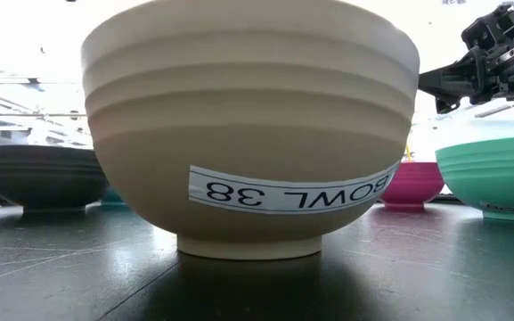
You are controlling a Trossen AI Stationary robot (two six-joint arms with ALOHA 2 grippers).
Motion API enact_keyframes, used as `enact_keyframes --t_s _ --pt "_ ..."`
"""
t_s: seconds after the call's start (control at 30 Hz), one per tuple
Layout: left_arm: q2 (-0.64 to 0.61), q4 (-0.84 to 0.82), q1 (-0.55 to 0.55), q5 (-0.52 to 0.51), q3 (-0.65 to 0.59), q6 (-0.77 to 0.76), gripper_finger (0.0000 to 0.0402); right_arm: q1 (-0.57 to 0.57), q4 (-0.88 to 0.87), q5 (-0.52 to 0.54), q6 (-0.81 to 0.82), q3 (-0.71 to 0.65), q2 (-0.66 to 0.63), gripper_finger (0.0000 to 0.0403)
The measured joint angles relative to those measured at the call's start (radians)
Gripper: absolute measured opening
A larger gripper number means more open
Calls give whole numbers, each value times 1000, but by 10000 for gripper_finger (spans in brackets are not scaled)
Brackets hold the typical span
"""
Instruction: Nest bowls inside each other
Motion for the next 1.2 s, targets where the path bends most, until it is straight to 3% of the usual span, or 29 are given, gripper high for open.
enact_keyframes --t_s 1.2 --pt "0 20 0 0 0 -4 35 0 105 3 52 0 0 0"
